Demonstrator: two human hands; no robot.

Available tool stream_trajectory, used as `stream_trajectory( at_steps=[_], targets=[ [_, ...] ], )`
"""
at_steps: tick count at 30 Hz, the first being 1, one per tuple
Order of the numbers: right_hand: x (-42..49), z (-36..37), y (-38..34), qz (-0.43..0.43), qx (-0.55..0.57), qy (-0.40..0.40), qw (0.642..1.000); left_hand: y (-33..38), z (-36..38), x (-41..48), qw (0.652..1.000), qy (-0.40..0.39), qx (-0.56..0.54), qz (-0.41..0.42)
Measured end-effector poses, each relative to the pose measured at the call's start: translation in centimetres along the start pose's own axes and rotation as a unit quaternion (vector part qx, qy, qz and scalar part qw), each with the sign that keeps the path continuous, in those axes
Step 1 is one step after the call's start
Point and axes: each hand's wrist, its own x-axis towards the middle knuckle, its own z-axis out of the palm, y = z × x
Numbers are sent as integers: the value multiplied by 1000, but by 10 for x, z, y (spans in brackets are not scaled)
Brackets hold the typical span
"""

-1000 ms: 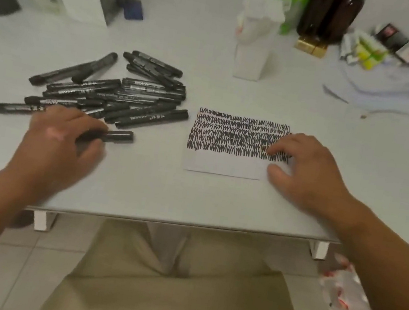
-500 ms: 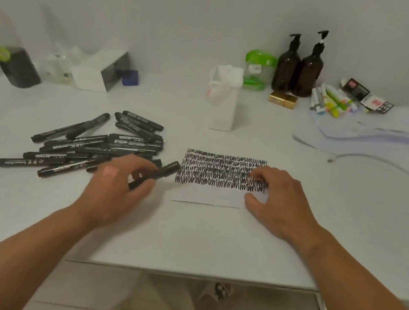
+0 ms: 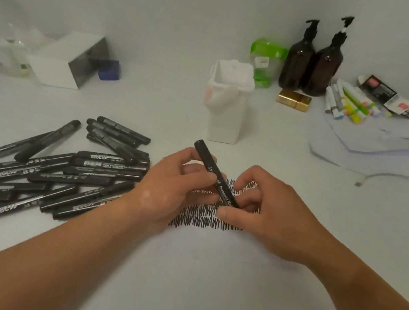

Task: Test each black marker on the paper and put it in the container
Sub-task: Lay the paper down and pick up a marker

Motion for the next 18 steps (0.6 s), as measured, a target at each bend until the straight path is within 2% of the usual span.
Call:
stream_trajectory(
  at_steps=[5, 6, 8, 10, 12, 14, 15, 18],
  targets=[
    [5, -10, 12, -36, 87, 55, 994, -6, -18, -4, 998, -11, -57, 18],
    [3, -12, 14, -39, 106, 70, 991, -3, -21, -5, 999, -20, -32, 34],
    [1, -16, 15, -49, 144, 99, 983, 2, -25, -9, 989, -27, 119, 86],
    [-1, -16, 13, -65, 167, 119, 977, 3, -23, -14, 945, -16, 298, 137],
    [-1, -11, 9, -74, 177, 115, 975, -1, -14, -20, 875, -8, 439, 202],
    [-2, -4, 5, -85, 205, 101, 970, -4, -3, -24, 807, -17, 525, 269],
    [-2, 0, 3, -90, 226, 95, 965, -5, 1, -24, 795, -24, 537, 282],
    [0, 10, -1, -87, 264, 95, 956, -8, 10, -25, 804, -38, 527, 273]
  ],
)
